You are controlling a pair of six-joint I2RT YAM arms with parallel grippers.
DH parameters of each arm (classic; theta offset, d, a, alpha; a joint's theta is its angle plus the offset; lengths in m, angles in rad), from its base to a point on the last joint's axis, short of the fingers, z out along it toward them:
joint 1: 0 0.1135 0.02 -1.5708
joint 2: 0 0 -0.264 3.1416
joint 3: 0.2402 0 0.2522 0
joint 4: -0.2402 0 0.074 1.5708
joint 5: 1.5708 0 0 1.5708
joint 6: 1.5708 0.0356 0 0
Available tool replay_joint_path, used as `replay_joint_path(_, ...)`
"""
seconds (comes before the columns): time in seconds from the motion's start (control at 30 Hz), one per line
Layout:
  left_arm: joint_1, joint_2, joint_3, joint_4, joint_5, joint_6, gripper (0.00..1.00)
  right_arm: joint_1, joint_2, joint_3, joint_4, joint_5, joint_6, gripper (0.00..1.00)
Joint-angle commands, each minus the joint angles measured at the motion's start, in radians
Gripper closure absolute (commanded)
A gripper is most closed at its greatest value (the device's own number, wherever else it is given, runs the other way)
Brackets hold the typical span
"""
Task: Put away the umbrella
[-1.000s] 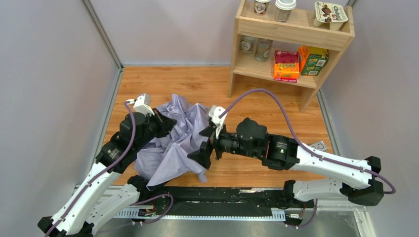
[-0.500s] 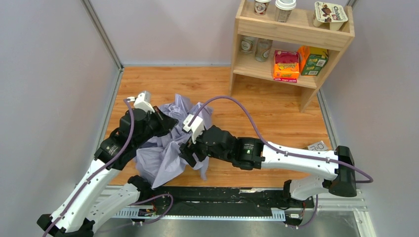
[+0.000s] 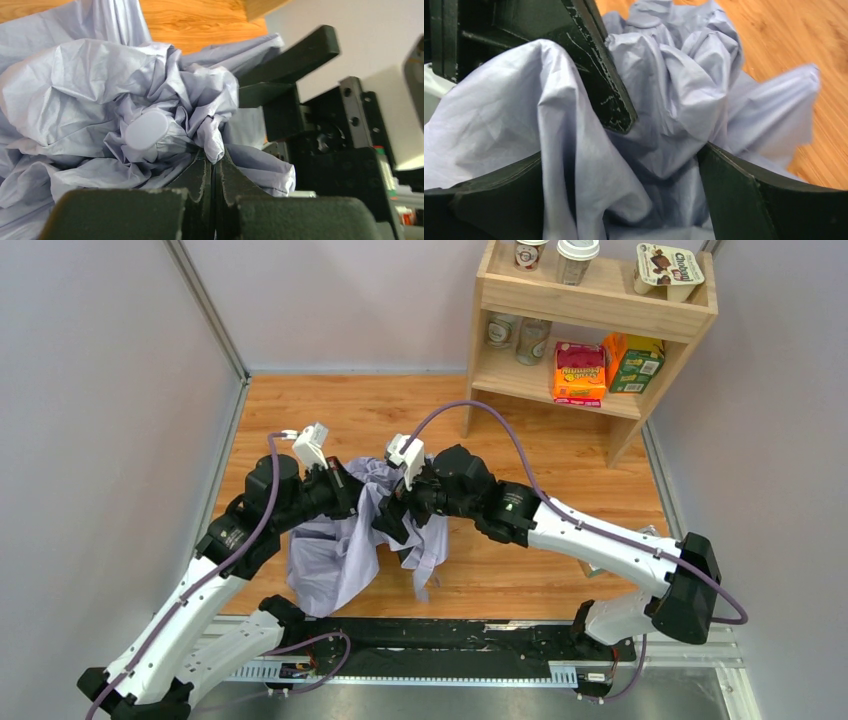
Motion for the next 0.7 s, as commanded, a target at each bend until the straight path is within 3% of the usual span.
replay_joint_path(0.0,-0.001,-0.03,-0.01,0.218,0.161,0.009,1.0,-0.048,-0.004,-0.03,0.062,-0.179,-0.043,0.0)
replay_joint_path(0.3,-0.001,-0.033,-0.04,0.379,0.398,0.08,1.0,-0.132,-0.016,-0.073,0.116,-0.307,-0.033,0.0)
replay_joint_path(0.47,-0.001,-0.02,-0.078,0.534,0.487,-0.003,1.0,-0.131,-0.016,-0.124,0.303,-0.463,0.031,0.0)
replay_joint_path(0.57,-0.001,-0.011,-0.076,0.527,0.493,0.001,1.0,-0.129,-0.037,-0.16,0.362,-0.521,0.045,0.16)
replay_joint_path(0.67,-0.001,-0.022,-0.076,0.536,0.491,0.0,1.0,-0.131,-0.071,-0.209,0.42,-0.554,0.077,0.42)
